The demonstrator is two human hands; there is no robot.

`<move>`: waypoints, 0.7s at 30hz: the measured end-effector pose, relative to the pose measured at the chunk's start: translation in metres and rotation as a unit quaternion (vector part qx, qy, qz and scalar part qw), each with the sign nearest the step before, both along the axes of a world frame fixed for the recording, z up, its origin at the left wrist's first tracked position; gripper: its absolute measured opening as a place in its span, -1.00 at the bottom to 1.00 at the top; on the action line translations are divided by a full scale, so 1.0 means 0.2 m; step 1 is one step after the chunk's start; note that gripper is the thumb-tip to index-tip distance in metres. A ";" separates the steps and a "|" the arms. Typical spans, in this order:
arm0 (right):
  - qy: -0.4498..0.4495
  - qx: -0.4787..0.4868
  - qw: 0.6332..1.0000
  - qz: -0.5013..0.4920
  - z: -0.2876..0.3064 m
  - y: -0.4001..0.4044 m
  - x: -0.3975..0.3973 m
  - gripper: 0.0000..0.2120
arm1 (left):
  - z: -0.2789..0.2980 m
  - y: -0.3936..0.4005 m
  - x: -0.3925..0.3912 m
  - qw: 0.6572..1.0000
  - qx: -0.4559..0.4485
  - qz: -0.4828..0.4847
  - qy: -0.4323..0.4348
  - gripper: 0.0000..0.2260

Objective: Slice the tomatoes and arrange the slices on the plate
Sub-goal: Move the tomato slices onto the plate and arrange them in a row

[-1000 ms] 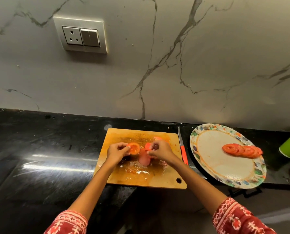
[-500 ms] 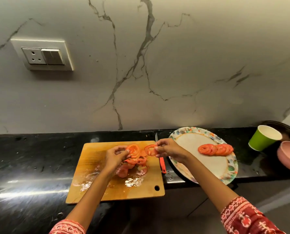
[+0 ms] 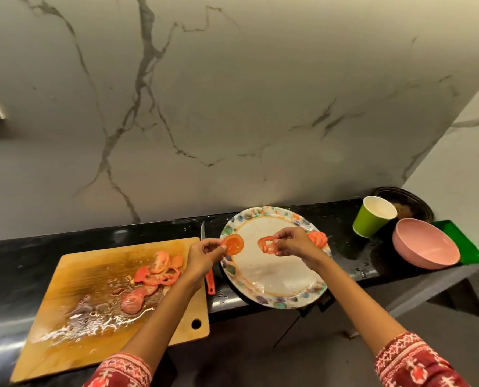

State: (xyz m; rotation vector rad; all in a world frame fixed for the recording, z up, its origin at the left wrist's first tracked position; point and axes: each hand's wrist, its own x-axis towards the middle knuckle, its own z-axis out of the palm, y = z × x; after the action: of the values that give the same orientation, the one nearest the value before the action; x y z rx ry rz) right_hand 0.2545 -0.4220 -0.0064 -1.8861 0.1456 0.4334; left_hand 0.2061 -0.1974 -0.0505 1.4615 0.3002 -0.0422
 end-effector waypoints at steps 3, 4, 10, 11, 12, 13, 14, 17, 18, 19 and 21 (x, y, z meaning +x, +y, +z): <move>-0.002 -0.055 0.998 -0.006 -0.02 -0.10 0.07 -0.84 | -0.02 -0.10 0.05 0.999 -0.017 -0.003 0.032 -0.94; -0.003 -0.074 0.997 -0.001 -0.03 -0.12 0.10 -0.83 | -0.03 -0.13 0.07 0.999 -0.023 0.000 0.043 -0.93; -0.031 -0.165 0.985 0.045 -0.07 -0.15 0.23 -0.88 | -0.10 -0.26 0.18 0.994 -0.036 0.022 0.098 -0.84; -0.034 -0.171 0.983 0.055 -0.09 -0.15 0.25 -0.86 | -0.10 -0.28 0.19 0.994 -0.035 0.021 0.103 -0.83; -0.036 -0.175 0.982 0.063 -0.10 -0.15 0.27 -0.85 | -0.09 -0.30 0.19 0.993 -0.037 0.021 0.106 -0.82; -0.040 -0.183 0.980 0.071 -0.11 -0.14 0.28 -0.84 | -0.09 -0.31 0.20 0.993 -0.039 0.022 0.111 -0.83; -0.052 -0.203 0.975 0.079 -0.12 -0.14 0.30 -0.84 | -0.10 -0.32 0.20 0.992 -0.043 0.025 0.114 -0.84; -0.130 -0.308 0.937 0.098 -0.16 -0.15 0.32 -0.91 | -0.11 -0.34 0.19 0.992 -0.043 0.031 0.115 -0.90; -0.152 -0.331 0.926 0.102 -0.16 -0.15 0.32 -0.95 | -0.11 -0.33 0.19 0.992 -0.043 0.029 0.116 -0.91; -0.166 -0.343 0.918 0.108 -0.17 -0.15 0.32 -0.95 | -0.12 -0.33 0.19 0.992 -0.042 0.029 0.119 -0.91; -0.189 -0.348 0.910 0.120 -0.18 -0.16 0.32 -0.93 | -0.13 -0.34 0.20 0.990 -0.051 0.032 0.123 -0.91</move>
State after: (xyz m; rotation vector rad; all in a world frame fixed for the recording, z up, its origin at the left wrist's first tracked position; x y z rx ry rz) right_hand 0.3192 -0.4530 -0.0424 -2.6734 -0.2263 0.1717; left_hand 0.2459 -0.2654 -0.0767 1.3442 0.5395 -0.1846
